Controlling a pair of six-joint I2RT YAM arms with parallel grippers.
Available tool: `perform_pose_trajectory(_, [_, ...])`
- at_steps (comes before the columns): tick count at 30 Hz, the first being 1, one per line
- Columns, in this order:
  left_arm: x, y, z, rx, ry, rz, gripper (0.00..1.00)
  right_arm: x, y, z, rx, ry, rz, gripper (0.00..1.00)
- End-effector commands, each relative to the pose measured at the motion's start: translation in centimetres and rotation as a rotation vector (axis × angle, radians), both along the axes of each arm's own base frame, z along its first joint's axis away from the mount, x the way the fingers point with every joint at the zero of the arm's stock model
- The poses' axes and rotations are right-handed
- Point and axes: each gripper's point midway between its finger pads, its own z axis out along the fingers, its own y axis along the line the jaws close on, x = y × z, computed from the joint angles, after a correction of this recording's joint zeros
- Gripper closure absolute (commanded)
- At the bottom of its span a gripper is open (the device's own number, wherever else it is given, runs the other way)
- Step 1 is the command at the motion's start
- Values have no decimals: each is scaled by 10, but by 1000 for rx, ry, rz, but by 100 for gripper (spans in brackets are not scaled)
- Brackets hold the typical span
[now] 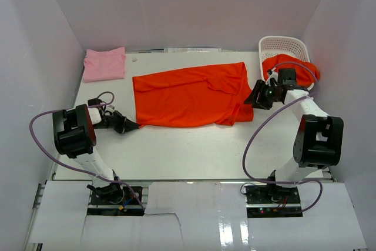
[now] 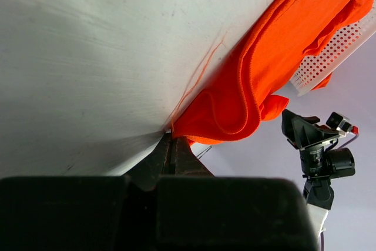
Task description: Fold and stack the t-shirts
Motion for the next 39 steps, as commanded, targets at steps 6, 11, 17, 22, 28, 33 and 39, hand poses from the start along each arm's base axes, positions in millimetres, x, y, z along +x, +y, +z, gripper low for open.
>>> perform_pose_trajectory(6, [6,1,5,0,-43,-13,100,-11,11,-25,-28,89,66,46])
perform_pose_trajectory(11, [5,1,5,2,-41,-11,100,-2,15,-28,-34,105,75,47])
perform_pose_trajectory(17, [4,1,4,2,-39,-13,100,7,26,-21,-45,87,100,47])
perform_pose_trajectory(22, [4,1,3,2,-37,-13,100,7,30,-17,-87,59,144,45])
perform_pose_trajectory(28, [5,1,3,-2,-40,-14,100,12,17,-14,-186,-36,180,38])
perform_pose_trajectory(33, [5,0,3,-5,-43,-19,100,13,34,37,-90,-406,270,36])
perform_pose_trajectory(39, [7,0,4,-15,-51,-22,100,5,56,71,-16,-626,505,36])
